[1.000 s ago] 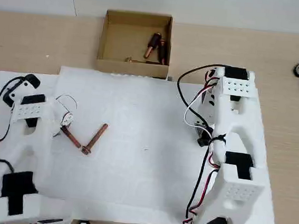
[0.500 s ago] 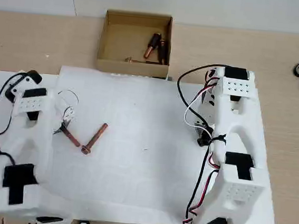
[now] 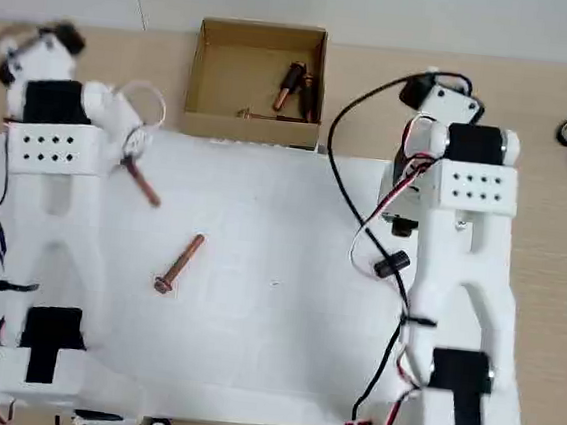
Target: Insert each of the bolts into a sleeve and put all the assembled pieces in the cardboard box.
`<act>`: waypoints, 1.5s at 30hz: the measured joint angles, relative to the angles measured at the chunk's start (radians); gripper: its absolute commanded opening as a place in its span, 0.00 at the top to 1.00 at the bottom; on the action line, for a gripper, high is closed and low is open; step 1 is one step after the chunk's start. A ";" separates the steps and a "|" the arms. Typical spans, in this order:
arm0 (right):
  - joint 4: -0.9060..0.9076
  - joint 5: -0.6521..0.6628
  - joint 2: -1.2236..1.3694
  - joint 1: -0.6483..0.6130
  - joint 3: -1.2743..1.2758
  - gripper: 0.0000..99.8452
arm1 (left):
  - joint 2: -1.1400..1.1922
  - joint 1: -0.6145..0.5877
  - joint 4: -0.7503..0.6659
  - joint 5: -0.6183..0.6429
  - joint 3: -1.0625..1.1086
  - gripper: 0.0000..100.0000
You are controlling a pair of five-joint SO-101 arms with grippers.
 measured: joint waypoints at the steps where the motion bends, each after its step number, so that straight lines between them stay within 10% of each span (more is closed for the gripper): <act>1: 0.002 0.000 -0.025 -0.002 0.000 1.00 | -0.005 0.020 0.002 -0.018 -0.051 1.00; 12: 0.015 0.095 -0.311 -0.028 0.034 1.00 | -0.371 0.244 0.003 -0.212 -0.072 1.00; 23: -0.055 0.117 -0.793 -0.311 0.618 1.00 | -0.948 0.338 -0.008 -0.296 0.528 1.00; 36: -0.354 0.120 -1.254 -0.489 1.152 1.00 | -1.669 0.341 -0.370 -0.390 1.398 1.00; 45: -0.442 0.232 -1.606 -0.542 1.427 1.00 | -1.849 0.341 -0.509 -0.390 1.596 1.00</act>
